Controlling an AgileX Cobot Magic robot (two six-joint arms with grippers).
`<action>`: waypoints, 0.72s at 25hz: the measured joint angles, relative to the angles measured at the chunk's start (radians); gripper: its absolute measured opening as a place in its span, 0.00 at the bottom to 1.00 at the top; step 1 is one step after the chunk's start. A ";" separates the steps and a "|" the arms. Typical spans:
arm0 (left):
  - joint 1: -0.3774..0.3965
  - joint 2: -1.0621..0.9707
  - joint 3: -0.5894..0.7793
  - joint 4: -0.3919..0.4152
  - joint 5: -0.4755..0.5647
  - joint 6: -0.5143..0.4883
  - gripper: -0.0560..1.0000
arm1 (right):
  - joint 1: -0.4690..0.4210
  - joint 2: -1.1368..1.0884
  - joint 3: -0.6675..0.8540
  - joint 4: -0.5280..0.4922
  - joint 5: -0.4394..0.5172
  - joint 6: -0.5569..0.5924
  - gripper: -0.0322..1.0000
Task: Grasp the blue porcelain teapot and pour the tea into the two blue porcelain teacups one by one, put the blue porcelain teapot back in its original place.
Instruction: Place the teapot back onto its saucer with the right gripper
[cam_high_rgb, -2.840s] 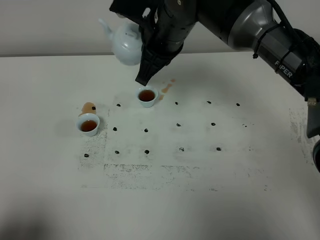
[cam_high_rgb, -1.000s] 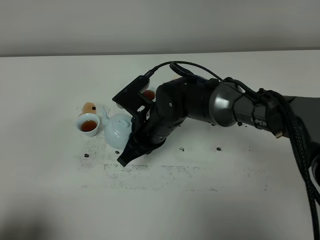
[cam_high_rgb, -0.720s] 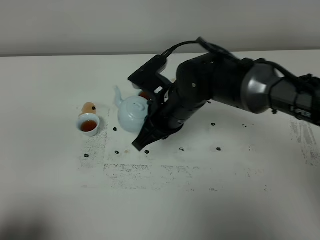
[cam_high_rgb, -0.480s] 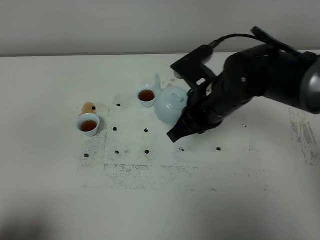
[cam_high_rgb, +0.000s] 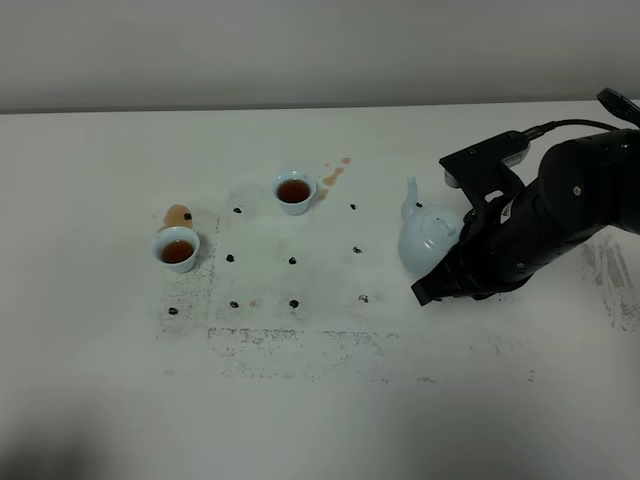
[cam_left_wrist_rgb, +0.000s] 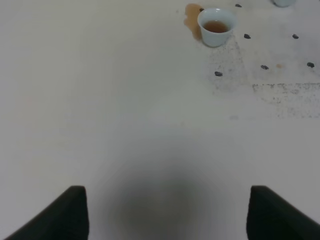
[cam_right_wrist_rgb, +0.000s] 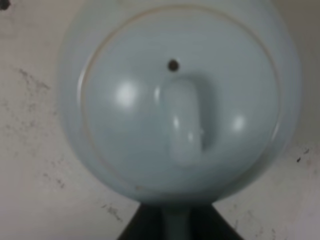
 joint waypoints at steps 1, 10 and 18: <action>0.000 0.000 0.000 0.000 0.000 0.000 0.68 | -0.002 0.000 0.010 0.000 -0.014 0.009 0.11; 0.000 0.000 0.000 0.000 0.000 0.000 0.68 | -0.010 0.044 0.055 0.003 -0.092 0.031 0.11; 0.000 0.000 0.000 0.000 0.000 0.000 0.68 | -0.070 0.060 0.055 -0.007 -0.111 0.035 0.11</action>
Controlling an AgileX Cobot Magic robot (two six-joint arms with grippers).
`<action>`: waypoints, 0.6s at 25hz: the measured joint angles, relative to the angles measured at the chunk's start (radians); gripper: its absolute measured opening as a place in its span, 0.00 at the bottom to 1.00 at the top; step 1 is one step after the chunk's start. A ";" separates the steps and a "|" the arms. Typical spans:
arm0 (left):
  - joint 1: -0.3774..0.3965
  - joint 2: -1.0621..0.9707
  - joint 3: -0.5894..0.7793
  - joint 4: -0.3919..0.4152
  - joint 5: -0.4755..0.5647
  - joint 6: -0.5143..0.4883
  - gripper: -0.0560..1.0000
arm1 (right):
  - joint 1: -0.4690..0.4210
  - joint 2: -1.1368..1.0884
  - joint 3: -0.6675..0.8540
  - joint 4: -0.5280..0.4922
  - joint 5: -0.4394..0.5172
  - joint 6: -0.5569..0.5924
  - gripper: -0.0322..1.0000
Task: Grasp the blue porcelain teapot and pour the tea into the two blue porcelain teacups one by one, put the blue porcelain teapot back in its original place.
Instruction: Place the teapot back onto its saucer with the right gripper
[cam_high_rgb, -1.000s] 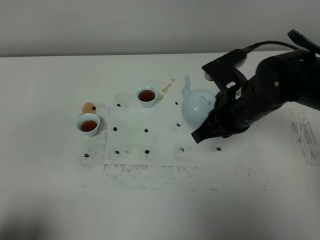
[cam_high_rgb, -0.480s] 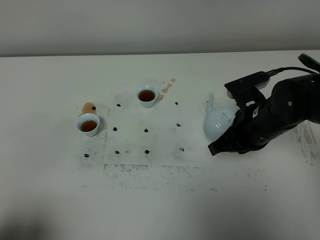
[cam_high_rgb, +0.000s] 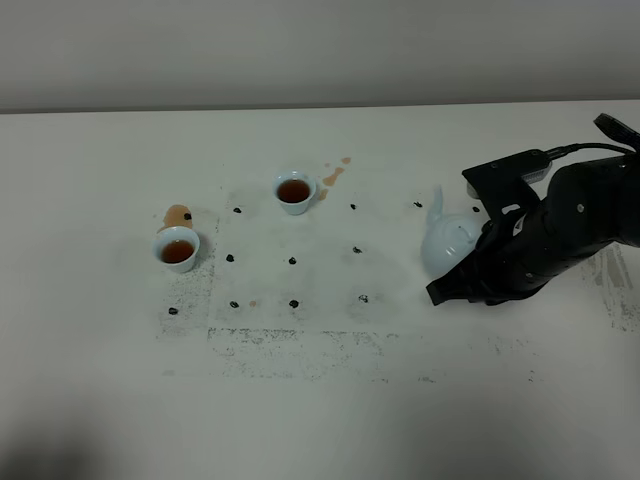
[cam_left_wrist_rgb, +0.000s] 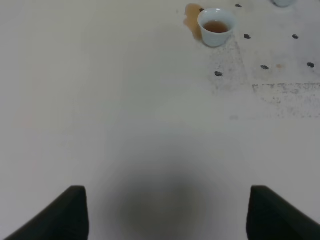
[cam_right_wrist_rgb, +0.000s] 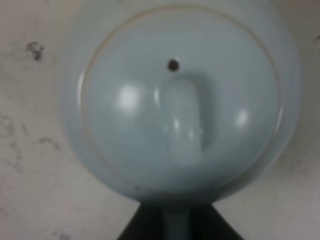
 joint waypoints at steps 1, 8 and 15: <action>0.000 0.000 0.000 0.000 0.000 0.000 0.68 | -0.011 0.000 0.000 -0.003 0.001 0.000 0.11; 0.000 0.000 0.000 0.000 0.000 0.001 0.68 | -0.070 0.001 0.001 -0.036 0.015 0.031 0.11; 0.000 0.000 0.000 0.000 0.000 0.001 0.68 | -0.074 0.001 0.062 -0.033 -0.025 0.037 0.11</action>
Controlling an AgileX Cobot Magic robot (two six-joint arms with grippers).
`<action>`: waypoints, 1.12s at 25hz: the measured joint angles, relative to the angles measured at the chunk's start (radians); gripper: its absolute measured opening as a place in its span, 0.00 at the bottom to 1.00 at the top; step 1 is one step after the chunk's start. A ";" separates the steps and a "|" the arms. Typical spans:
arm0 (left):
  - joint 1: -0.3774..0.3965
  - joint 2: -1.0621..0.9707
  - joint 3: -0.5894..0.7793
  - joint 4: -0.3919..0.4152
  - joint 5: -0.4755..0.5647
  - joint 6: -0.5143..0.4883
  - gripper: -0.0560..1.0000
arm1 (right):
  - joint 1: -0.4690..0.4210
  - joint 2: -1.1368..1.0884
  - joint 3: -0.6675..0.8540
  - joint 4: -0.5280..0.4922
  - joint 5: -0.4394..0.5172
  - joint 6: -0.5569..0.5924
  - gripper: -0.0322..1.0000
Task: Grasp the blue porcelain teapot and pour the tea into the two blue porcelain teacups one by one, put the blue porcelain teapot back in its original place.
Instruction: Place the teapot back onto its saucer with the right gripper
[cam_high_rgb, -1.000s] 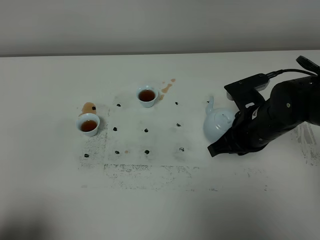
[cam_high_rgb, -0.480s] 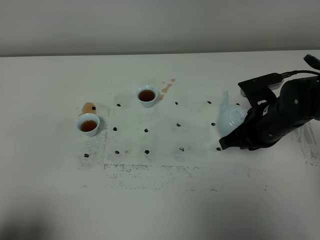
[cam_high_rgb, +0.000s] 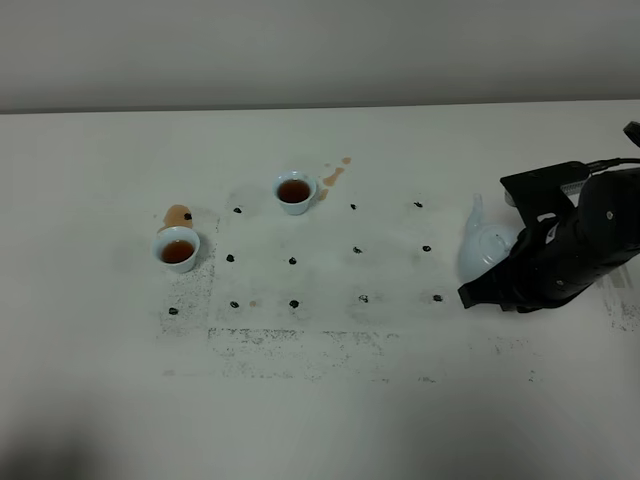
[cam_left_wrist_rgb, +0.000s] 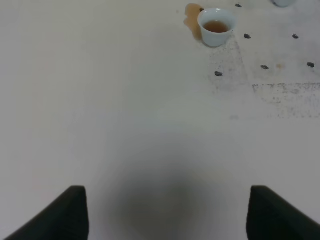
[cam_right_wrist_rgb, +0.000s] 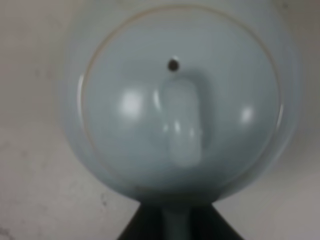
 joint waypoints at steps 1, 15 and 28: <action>0.000 0.000 0.000 0.000 0.000 0.000 0.68 | 0.000 0.000 0.006 0.004 -0.007 0.000 0.11; 0.000 0.000 0.000 0.000 0.000 0.000 0.68 | 0.000 0.000 0.013 0.010 -0.019 0.001 0.11; 0.000 0.000 0.000 0.000 0.000 0.000 0.68 | -0.036 0.000 0.028 -0.032 0.002 0.047 0.11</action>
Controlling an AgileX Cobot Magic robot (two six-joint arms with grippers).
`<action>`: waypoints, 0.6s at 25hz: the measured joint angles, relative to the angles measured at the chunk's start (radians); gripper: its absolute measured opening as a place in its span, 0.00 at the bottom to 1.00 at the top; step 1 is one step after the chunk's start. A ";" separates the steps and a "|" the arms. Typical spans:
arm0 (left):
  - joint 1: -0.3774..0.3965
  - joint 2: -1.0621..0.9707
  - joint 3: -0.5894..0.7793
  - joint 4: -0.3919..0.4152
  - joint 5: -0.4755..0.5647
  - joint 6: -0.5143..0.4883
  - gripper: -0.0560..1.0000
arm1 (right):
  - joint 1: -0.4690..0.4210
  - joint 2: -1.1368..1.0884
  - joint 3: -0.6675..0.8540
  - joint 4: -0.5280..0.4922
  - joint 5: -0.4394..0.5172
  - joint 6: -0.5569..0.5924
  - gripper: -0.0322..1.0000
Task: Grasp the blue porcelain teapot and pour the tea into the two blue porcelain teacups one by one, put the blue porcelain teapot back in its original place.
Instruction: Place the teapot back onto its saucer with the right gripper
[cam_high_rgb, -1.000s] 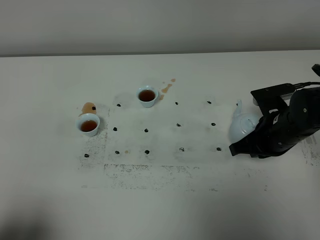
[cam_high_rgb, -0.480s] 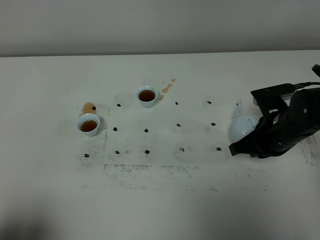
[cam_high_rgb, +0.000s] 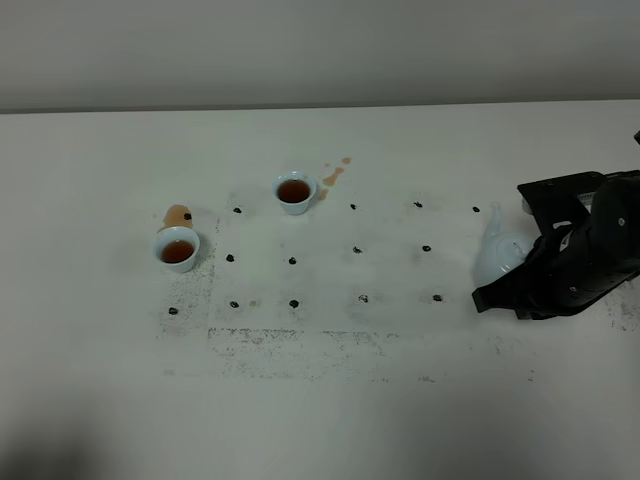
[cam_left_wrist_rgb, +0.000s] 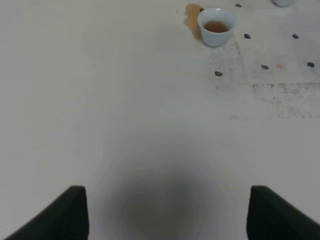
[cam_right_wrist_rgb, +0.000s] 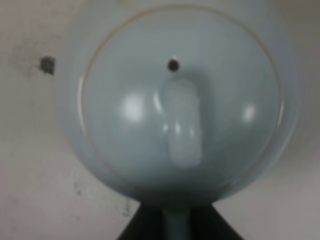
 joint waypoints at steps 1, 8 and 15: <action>0.000 0.000 0.000 0.000 0.000 0.000 0.68 | -0.002 0.001 0.007 -0.005 0.000 0.002 0.11; 0.000 0.000 0.000 0.000 0.000 0.000 0.68 | -0.009 0.011 0.022 -0.010 -0.020 0.004 0.11; 0.000 0.000 0.000 0.000 0.000 -0.001 0.68 | -0.022 0.011 0.030 -0.017 -0.023 0.006 0.11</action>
